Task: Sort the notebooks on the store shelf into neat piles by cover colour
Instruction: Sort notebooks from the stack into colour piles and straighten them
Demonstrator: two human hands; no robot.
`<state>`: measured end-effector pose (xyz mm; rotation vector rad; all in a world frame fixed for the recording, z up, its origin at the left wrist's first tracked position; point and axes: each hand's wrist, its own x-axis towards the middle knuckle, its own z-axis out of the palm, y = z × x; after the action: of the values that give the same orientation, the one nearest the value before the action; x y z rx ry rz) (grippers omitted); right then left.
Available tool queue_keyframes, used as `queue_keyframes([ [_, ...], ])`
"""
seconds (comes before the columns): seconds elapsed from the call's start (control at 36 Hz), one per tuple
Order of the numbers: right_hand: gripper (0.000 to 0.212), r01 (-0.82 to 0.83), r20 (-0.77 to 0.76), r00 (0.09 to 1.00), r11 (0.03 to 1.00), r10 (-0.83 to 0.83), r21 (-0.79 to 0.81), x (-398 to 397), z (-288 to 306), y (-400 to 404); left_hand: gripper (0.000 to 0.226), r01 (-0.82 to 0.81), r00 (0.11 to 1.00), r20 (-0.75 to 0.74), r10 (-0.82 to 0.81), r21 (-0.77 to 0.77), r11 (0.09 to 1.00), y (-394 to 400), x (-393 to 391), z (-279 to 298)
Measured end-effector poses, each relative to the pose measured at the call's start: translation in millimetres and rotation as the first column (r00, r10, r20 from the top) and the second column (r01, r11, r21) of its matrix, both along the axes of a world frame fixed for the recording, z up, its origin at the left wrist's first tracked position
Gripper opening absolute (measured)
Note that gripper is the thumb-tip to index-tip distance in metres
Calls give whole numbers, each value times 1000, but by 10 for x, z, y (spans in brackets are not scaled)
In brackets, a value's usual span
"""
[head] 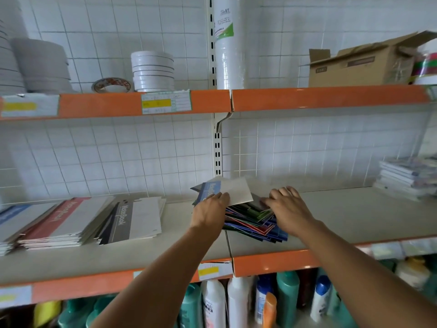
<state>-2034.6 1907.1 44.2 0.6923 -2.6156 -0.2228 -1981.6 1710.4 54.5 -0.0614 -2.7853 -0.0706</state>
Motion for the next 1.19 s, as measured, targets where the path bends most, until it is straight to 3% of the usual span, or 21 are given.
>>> queue_keyframes([
  [0.14,55,-92,-32,996,989,89,-113,32,-131,20,55,-10,1000,10,10,-12,1000,-36,91,-13],
  [0.33,52,-105,66,992,989,112,-100,215,-44,70,61,-68,998,-20,68,-19,997,-229,292,-13],
  [0.56,93,-143,67,986,985,149,-97,291,206,-181,57,-147,986,-70,149,40,988,-578,512,-13],
  [0.86,85,-233,65,970,972,235,-33,484,364,-1256,52,-249,964,-84,254,66,966,-1464,848,-89],
  [1.0,92,-294,71,952,954,298,-59,546,310,-1917,52,-296,952,-71,297,20,955,-2052,1016,-118],
  [1.19,81,-301,135,940,947,314,-110,703,9,-2715,56,-294,955,-38,295,32,955,-2934,1156,-210],
])
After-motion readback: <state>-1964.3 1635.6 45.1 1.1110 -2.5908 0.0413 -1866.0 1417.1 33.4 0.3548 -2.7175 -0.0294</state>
